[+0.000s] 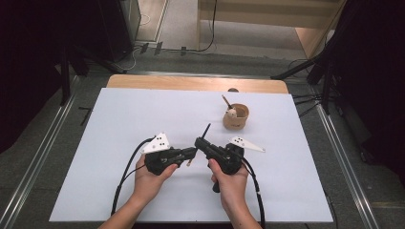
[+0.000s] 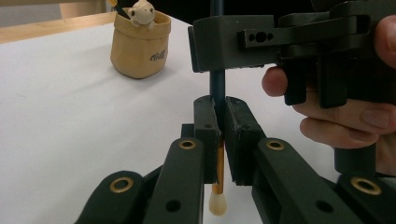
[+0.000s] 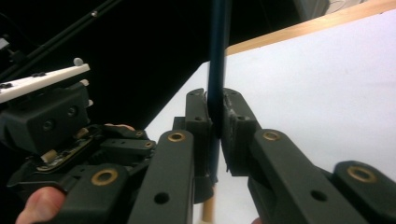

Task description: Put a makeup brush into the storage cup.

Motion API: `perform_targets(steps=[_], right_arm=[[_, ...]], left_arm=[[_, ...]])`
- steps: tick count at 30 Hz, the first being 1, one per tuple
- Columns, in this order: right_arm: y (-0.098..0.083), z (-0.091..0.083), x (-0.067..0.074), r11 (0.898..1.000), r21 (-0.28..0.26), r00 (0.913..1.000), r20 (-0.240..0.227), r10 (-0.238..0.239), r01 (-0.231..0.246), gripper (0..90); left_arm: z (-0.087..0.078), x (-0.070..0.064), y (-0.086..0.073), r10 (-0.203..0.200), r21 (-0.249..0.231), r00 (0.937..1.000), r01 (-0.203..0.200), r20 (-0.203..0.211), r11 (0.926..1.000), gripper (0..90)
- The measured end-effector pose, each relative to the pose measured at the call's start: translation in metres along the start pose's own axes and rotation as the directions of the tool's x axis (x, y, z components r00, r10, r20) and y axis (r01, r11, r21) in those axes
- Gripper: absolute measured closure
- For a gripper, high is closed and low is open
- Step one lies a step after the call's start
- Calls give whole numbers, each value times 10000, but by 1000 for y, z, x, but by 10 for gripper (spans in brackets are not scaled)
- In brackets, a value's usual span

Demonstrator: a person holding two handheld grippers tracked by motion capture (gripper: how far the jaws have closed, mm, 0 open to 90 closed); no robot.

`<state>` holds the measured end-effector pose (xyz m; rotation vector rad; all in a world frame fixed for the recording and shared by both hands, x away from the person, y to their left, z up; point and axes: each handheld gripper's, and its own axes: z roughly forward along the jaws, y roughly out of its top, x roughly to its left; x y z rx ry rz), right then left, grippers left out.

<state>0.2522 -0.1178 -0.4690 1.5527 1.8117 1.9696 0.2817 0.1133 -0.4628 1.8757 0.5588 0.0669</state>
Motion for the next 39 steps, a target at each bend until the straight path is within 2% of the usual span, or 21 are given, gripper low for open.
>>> perform_targets(steps=[6,8,10,13,16,18,22,23,25,28,30,32,33,34,36,39], right_arm=[[1,-2,3,9988,-120,9989,75,-472,472,854],[2,-3,4,9974,-186,9974,205,-689,693,854],[4,-5,5,9947,-246,9941,455,-983,995,854],[5,-8,6,9863,-277,9837,831,-1596,1623,854],[6,-10,8,9758,-201,9693,1211,-2139,2178,854],[7,-11,9,9660,-137,9559,1490,-2532,2581,854],[8,-11,13,9388,188,9204,1913,-3409,3438,854],[8,-11,14,9286,300,9072,2039,-3680,3699,854],[9,-11,16,9177,451,8930,2165,-3946,3946,854],[8,-10,18,8940,714,8625,2397,-4458,4423,854],[8,-9,20,8750,917,8394,2505,-4823,4754,854],[7,-8,22,8510,1168,8114,2595,-5238,5120,854],[6,-7,24,8345,1405,7913,2670,-5501,5328,854],[6,-6,25,8231,1494,7778,2711,-5670,5479,854],[4,-4,27,8027,1709,7560,2710,-5958,5714,854],[1,-1,29,7676,2117,7183,2709,-6408,6050,854]], left_arm=[[-1,0,0,-59,-263,10000,60,64,9996,834],[-1,2,0,-141,-246,9997,146,222,9996,775],[-3,3,0,-95,-227,9998,100,201,9997,745],[-7,5,1,-76,-285,9998,80,173,9996,706],[-10,7,2,-75,-321,9999,78,108,9995,701],[-13,9,4,-81,-334,9999,85,137,9994,703],[-19,11,8,-35,-349,10000,34,-15,9994,703],[-21,11,9,-49,-328,10000,47,-46,9995,703],[-24,12,12,-188,-304,9998,188,31,9994,701],[-28,13,16,-167,-211,9998,164,-107,9996,702],[-30,13,19,-147,-52,9997,146,-208,9999,699],[-33,13,22,-179,35,9997,179,-147,9998,697],[-34,13,23,-188,92,9997,190,-173,9998,697],[-34,13,24,-228,156,9996,231,-191,9996,697],[-36,13,26,-217,279,9996,223,-205,9994,698],[-37,12,29,-99,467,9995,114,-308,9988,698]])
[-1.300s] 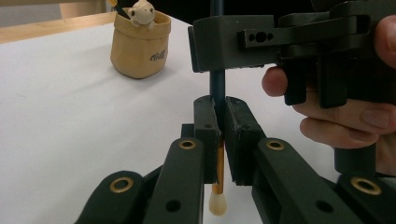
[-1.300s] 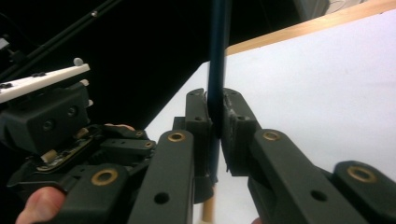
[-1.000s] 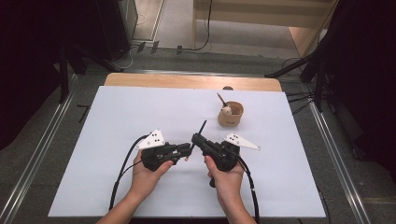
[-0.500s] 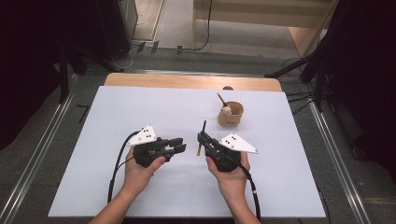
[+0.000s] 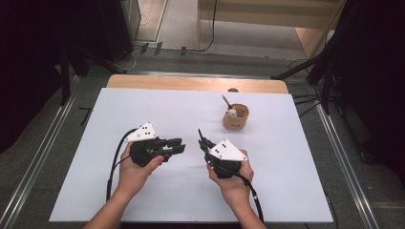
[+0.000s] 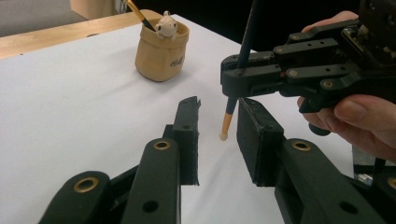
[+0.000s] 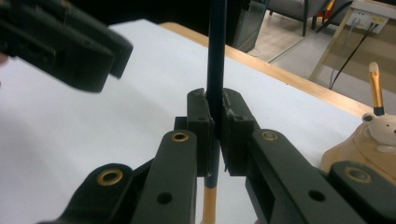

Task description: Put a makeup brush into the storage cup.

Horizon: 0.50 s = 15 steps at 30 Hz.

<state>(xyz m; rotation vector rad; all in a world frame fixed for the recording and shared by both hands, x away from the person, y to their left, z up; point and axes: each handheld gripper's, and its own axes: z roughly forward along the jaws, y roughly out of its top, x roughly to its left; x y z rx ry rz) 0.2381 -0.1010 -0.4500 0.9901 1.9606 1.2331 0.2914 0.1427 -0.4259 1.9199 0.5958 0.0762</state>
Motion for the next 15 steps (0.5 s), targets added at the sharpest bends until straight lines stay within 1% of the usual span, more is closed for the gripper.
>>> perform_targets(steps=[2,5,8,11,12,15], right_arm=[[0,2,3,9991,178,9992,54,-395,394,855],[0,4,8,9939,430,9948,78,-1017,1013,854],[-1,7,12,9859,664,9880,37,-1542,1537,854],[-1,9,17,9738,855,9773,24,-2119,2109,855],[-2,10,19,9685,918,9725,39,-2330,2317,855],[-2,13,24,9544,1092,9602,-32,-2791,2778,855]], left_arm=[[-1,0,2,64,159,10000,-64,-1,9999,697],[-2,-2,6,-60,348,9999,54,151,9994,694],[-3,-5,9,-47,584,10000,45,35,9983,694],[-3,-5,11,-146,758,9999,149,-37,9970,689],[-3,-5,12,-221,838,9997,223,-34,9962,687],[-3,-4,12,-347,953,9994,350,-46,9948,683]])
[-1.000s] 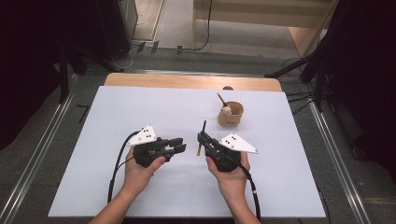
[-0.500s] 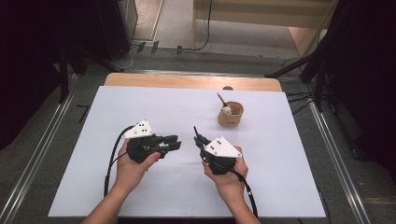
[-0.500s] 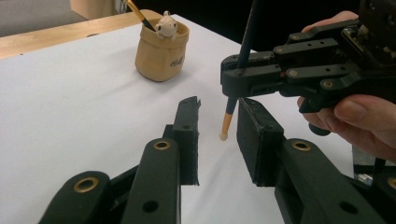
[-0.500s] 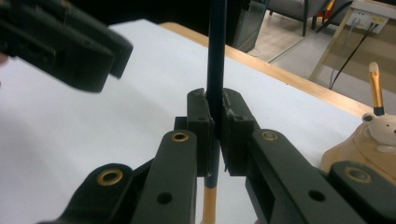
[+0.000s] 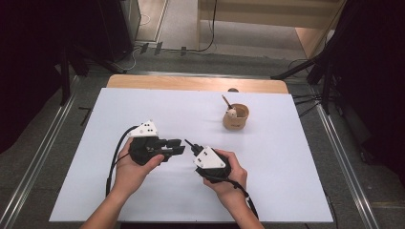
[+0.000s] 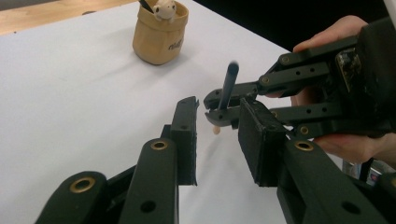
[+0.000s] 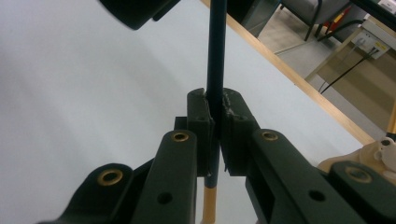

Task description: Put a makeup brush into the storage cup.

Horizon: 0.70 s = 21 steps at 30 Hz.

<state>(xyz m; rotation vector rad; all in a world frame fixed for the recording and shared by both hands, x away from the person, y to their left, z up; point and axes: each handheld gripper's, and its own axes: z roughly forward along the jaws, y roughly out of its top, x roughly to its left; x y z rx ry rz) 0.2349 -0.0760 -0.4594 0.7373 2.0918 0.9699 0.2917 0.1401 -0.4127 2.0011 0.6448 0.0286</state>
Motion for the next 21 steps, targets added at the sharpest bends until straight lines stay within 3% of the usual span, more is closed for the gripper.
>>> perform_targets(steps=[4,9,12,21], right_arm=[[1,3,6,9985,235,9987,-111,-494,497,854],[1,6,13,9909,536,9922,132,-1243,1235,854],[3,7,18,9817,698,9834,282,-1794,1771,854],[3,7,21,9685,734,9699,359,-2408,2378,854]], left_arm=[[-1,0,2,-124,78,9999,124,-89,9999,685],[0,-2,3,-257,312,9987,271,-435,9991,687],[2,-3,3,-375,564,9985,397,-390,9976,695],[11,-2,2,-690,1292,9976,693,-74,9892,809]])
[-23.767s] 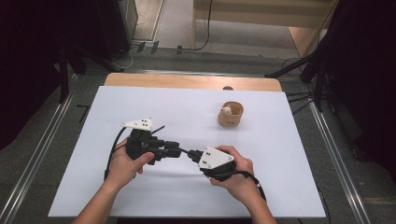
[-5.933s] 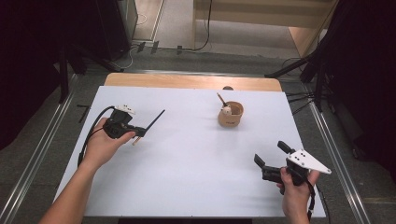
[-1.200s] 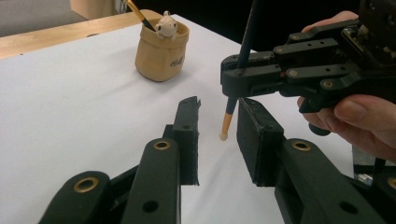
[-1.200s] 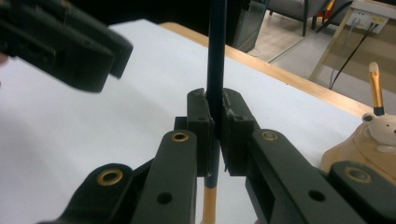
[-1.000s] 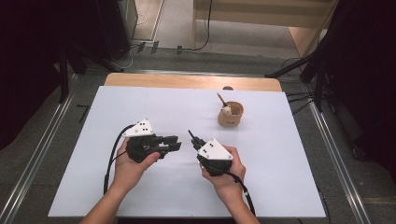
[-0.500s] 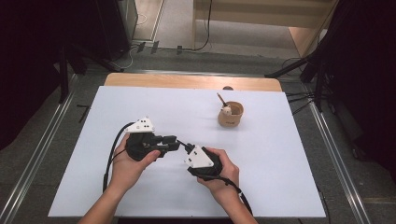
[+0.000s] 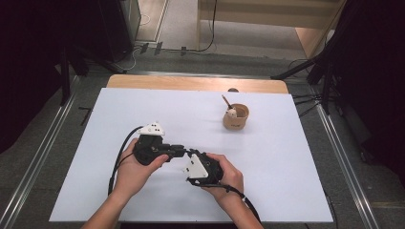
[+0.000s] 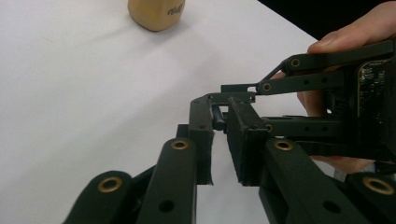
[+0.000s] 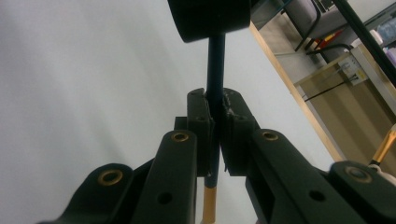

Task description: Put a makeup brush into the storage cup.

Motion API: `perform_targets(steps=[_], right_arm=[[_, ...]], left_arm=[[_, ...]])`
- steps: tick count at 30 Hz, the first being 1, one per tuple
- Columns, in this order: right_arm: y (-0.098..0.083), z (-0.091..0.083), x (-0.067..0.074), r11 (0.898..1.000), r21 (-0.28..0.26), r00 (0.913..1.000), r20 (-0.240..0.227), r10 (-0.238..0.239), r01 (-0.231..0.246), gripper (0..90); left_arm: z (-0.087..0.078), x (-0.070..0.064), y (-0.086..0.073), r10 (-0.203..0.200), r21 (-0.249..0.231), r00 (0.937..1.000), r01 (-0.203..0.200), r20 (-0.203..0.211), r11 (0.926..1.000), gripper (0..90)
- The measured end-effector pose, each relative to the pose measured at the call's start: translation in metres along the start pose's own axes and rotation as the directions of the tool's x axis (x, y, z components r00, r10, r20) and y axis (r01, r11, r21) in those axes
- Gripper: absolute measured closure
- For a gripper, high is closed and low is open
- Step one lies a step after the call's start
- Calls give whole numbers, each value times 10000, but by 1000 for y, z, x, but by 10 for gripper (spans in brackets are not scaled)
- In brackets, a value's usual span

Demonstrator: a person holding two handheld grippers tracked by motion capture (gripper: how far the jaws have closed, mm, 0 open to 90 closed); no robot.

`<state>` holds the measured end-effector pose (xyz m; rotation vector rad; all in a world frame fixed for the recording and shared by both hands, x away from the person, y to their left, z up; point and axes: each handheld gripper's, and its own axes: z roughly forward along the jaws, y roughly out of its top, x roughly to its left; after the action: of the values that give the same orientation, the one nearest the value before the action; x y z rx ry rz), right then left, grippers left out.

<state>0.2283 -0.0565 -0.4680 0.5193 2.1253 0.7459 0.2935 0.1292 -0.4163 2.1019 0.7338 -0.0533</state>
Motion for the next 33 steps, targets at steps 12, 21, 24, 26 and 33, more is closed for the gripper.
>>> perform_targets(steps=[12,21,24,26,33], right_arm=[[-1,-2,-2,9995,-301,9999,-95,50,-53,828],[-7,-6,-14,9654,-1075,9711,-16,2387,-2374,509],[-8,-10,-20,9374,-1441,9477,-104,3190,-3171,450],[-9,-13,-23,9116,-1709,9265,-241,3755,-3739,410],[-13,-22,-34,7823,-2244,8072,-363,5891,-5810,354]], left_arm=[[-2,3,-1,-153,-173,9993,159,331,9997,866],[-11,7,-4,-136,-1098,9998,149,122,9938,866],[-13,7,-5,-60,-1369,10000,60,4,9906,866],[-15,8,-5,-100,-1633,9999,98,-7,9865,866],[-23,8,-9,21,-2726,9996,-101,-298,9621,866]])
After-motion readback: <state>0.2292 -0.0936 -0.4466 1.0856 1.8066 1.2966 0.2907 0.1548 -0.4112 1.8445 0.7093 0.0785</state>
